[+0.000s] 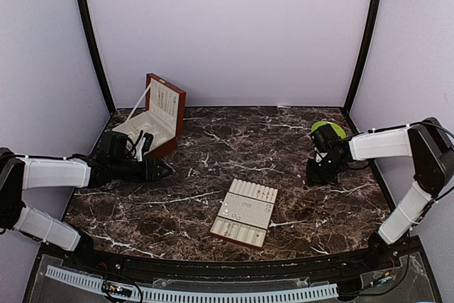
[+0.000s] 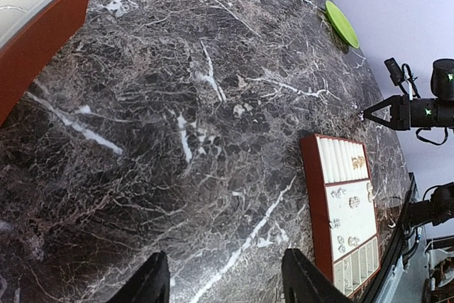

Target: Organize the mixed jewelry

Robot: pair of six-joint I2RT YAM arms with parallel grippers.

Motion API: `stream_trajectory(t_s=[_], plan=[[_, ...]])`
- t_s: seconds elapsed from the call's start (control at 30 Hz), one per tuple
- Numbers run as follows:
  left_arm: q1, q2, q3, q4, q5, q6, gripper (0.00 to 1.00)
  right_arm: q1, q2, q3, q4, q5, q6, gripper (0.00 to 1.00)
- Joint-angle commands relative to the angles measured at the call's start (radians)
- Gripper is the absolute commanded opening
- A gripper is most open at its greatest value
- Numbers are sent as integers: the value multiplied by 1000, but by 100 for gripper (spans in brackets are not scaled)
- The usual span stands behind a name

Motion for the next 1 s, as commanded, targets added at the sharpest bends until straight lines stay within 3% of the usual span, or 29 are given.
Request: stream_trajectory(t_s=[0.0,0.27,0.8,0.97], plan=[[12,5,-11,25,25,13,57,-4,13,26,21,-1,10,11],[20,6,-15,29,31,16,56,-3,5,45,8,2,12,0],[61,-76,-17,21,32,32,56,-5,-117,91,-52,-39,6,0],[62,-119,-18,38,69,75,56,-5,-174,108,-72,-153,-45,0]])
